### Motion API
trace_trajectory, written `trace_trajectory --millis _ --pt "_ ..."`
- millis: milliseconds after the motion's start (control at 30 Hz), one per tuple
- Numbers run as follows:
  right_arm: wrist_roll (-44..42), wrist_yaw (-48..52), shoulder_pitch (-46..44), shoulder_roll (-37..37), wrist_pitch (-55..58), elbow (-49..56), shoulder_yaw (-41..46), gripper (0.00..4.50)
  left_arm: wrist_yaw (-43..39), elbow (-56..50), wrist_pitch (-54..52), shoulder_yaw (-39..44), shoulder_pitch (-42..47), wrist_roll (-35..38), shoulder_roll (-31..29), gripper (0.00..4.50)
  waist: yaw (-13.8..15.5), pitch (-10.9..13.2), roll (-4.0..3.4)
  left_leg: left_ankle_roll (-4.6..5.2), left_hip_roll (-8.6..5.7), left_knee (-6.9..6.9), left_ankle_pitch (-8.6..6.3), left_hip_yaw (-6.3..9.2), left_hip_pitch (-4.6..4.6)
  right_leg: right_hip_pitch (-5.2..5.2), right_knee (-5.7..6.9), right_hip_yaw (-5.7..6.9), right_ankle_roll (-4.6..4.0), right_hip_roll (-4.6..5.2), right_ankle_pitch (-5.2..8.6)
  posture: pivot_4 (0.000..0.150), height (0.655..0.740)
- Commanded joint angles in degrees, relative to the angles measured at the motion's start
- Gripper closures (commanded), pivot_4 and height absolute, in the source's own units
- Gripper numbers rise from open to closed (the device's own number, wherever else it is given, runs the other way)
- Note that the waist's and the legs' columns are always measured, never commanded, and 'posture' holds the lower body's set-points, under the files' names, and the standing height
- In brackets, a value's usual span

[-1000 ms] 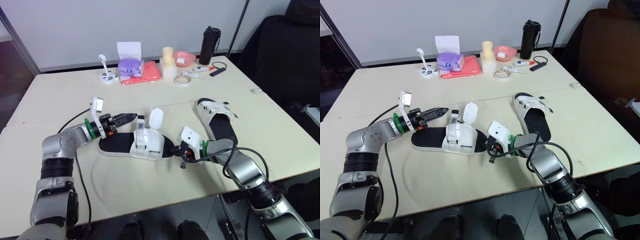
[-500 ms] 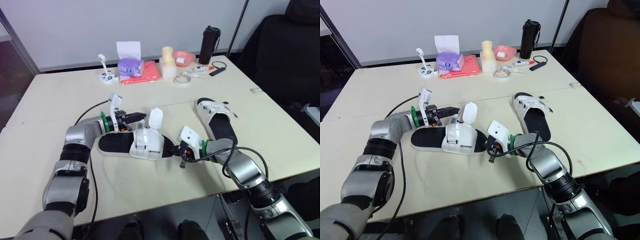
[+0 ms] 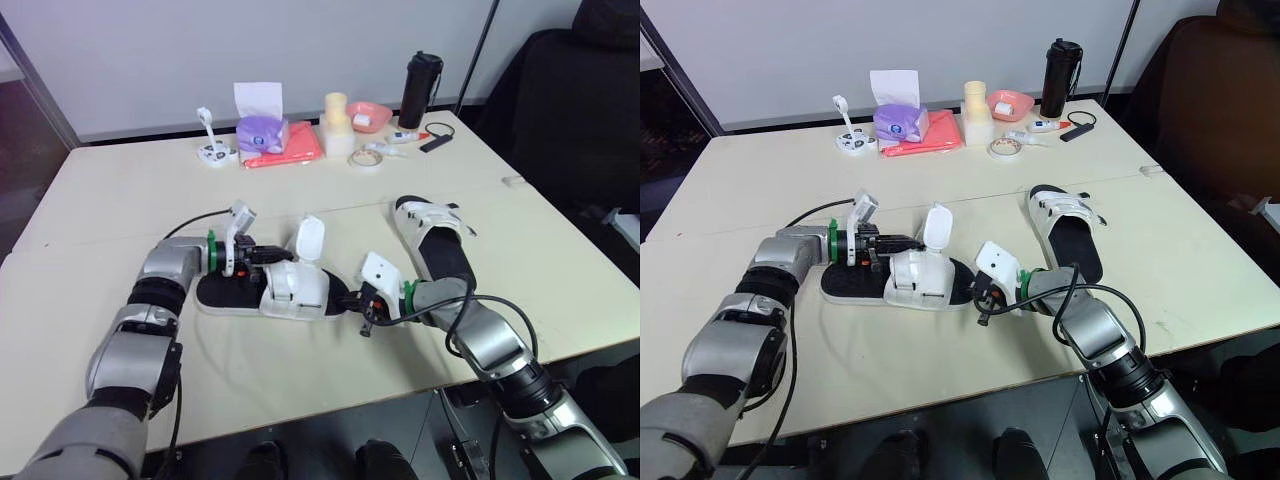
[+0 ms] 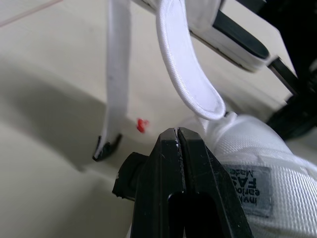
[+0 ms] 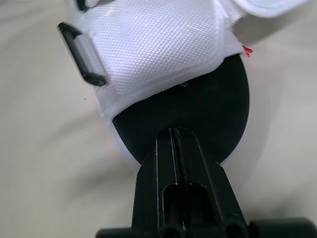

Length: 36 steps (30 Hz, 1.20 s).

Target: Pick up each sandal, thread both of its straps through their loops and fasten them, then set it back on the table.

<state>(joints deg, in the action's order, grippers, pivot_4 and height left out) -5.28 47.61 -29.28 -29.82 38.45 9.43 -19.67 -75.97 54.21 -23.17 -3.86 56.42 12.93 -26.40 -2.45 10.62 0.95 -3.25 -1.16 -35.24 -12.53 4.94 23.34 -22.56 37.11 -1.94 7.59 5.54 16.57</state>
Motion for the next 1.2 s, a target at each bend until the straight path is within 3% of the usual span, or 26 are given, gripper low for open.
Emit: trace_trajectory --millis 33,233,467,1000,1100,1200 --pt "0.5 0.0 0.4 -0.1 0.6 -0.6 -0.7 4.5 -3.4 -2.2 -1.1 -2.2 -0.8 -1.6 -0.1 4.49 0.0 0.0 0.0 0.0 0.0 0.0 0.0 0.0 0.0 0.0 0.0 0.0 0.0 0.0 0.0 0.15 0.74" --pt "0.5 -0.2 0.9 -0.3 0.6 -0.2 -0.7 4.5 -4.8 -6.6 -2.6 -3.6 -4.2 -2.7 -1.1 4.49 0.0 0.0 -0.01 0.0 0.0 0.0 0.0 0.0 0.0 0.01 0.0 0.0 0.0 0.0 0.0 0.15 0.74" --pt "0.4 -0.3 0.8 -0.2 0.7 -0.3 -0.7 4.5 -0.6 -6.4 -3.2 -0.3 -3.8 -1.5 -1.3 4.49 0.1 0.0 0.0 0.0 0.0 -0.02 0.0 0.01 0.0 0.02 0.01 0.0 0.01 0.0 0.0 0.15 0.74" --pt "0.4 -0.1 0.4 0.3 0.3 -1.0 -1.2 4.5 11.8 -18.2 -24.2 14.7 -4.8 13.2 -0.9 4.49 0.0 0.0 0.01 0.0 0.0 -0.06 0.0 0.04 0.02 -0.02 0.08 0.0 0.01 0.0 0.0 0.15 0.74" --pt "0.4 -0.2 0.5 0.3 0.4 -1.0 -1.2 4.5 15.7 -17.9 -27.1 17.7 -4.4 15.5 -0.4 3.67 0.0 0.0 0.01 0.0 0.0 -0.09 0.0 0.04 0.02 -0.02 0.1 0.0 0.01 0.0 0.0 0.15 0.74" --pt "0.4 -0.2 0.7 0.3 0.4 -0.8 -1.2 4.5 17.8 -18.1 -29.9 20.0 -4.3 17.8 -0.3 2.26 0.0 0.0 0.01 0.0 0.0 -0.09 0.0 0.05 0.02 -0.03 0.11 0.0 0.0 0.0 0.0 0.15 0.74"
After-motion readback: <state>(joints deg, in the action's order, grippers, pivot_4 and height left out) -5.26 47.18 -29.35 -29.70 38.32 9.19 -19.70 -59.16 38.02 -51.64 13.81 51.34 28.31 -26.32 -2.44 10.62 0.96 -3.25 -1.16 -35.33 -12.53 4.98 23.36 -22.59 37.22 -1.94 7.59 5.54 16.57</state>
